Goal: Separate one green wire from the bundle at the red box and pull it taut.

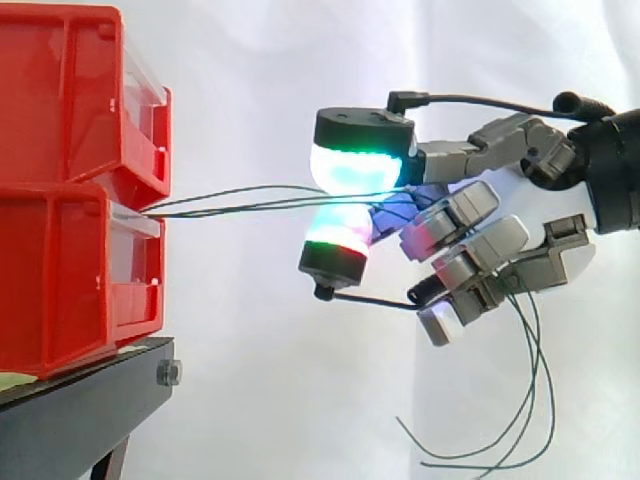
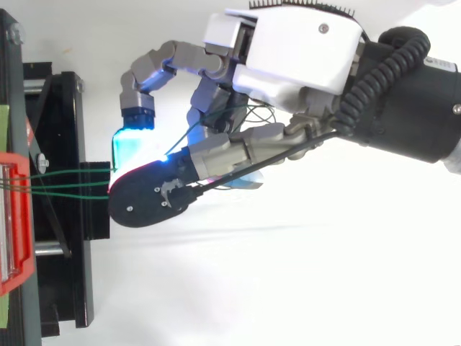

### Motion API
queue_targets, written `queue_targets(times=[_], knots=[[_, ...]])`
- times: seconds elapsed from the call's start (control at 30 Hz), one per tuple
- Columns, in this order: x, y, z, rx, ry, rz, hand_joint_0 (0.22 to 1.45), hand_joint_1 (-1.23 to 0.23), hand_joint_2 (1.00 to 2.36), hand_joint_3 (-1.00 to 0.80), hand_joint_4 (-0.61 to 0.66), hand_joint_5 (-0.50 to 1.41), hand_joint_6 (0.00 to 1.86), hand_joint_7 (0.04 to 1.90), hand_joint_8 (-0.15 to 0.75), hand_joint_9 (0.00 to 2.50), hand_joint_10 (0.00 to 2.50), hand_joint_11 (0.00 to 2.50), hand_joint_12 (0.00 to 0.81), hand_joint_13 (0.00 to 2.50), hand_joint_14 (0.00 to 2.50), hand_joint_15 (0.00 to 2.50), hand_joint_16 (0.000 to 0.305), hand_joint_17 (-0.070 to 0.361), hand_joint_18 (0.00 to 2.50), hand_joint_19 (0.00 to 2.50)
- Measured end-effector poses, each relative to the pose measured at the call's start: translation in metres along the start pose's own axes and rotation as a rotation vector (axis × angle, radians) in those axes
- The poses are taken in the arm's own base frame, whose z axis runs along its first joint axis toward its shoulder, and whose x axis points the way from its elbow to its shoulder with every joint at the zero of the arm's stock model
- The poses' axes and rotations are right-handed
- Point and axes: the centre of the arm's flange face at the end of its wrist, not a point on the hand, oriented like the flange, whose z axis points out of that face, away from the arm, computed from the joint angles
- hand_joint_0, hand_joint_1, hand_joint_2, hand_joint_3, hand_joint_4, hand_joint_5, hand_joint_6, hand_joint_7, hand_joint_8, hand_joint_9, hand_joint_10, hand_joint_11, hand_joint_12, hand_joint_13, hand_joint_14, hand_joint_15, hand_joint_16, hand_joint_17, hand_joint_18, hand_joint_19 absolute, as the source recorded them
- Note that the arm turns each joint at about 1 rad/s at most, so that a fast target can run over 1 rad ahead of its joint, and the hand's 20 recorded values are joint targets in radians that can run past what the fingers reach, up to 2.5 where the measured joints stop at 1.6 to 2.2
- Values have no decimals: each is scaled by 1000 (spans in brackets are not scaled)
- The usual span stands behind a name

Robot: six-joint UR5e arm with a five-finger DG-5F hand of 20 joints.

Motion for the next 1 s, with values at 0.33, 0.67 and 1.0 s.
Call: queue_targets(times=[0.33, 0.67, 1.0], knots=[[0, 9, -1, -4, 1, 0, 719, -893, 1000, -500, 155, -212, 903, 1122, 274, 1256, 726, 1743, 320, 1584, 5, 1709, 58, 132, 1023, 737], [-3, 18, -4, 7, 3, -6, 694, -942, 1000, -500, 153, -211, 902, 1122, 273, 1261, 529, 1787, 370, 1353, 25, 1424, 58, 129, 951, 706], [-7, 20, -4, 8, 0, -5, 594, -959, 1000, -500, 158, -208, 887, 1127, 288, 1272, 6, 1723, 418, 1013, 31, 977, 58, 130, 863, 674]])
